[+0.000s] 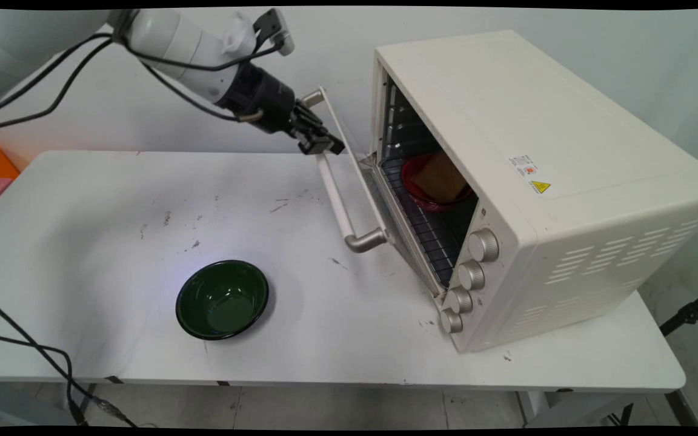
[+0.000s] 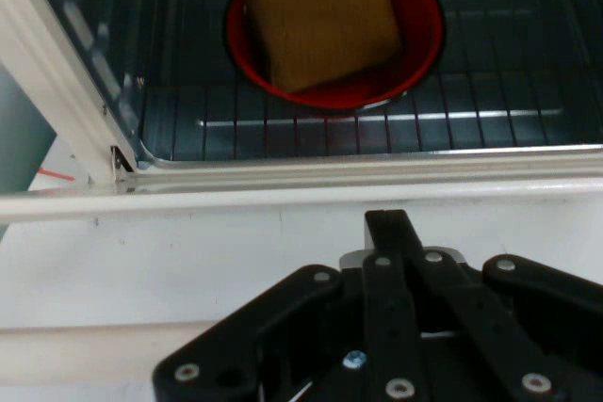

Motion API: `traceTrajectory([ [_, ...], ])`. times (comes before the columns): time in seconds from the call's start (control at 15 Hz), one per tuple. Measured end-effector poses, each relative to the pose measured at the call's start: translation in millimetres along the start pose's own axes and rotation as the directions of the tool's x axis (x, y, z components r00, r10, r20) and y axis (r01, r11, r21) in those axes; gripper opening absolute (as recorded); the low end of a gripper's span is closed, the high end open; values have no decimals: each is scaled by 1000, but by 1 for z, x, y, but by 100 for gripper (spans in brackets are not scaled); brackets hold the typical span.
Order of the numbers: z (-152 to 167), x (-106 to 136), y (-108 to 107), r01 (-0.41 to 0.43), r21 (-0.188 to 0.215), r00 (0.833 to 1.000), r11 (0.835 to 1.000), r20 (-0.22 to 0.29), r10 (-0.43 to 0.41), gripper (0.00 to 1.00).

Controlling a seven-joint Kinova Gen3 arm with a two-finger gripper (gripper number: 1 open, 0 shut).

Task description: Open the oven

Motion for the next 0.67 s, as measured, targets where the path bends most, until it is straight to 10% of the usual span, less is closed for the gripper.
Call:
traceTrajectory([
  [0.67, 1, -69, -3, -23, 14, 1000, 1000, -12, 23, 0],
])
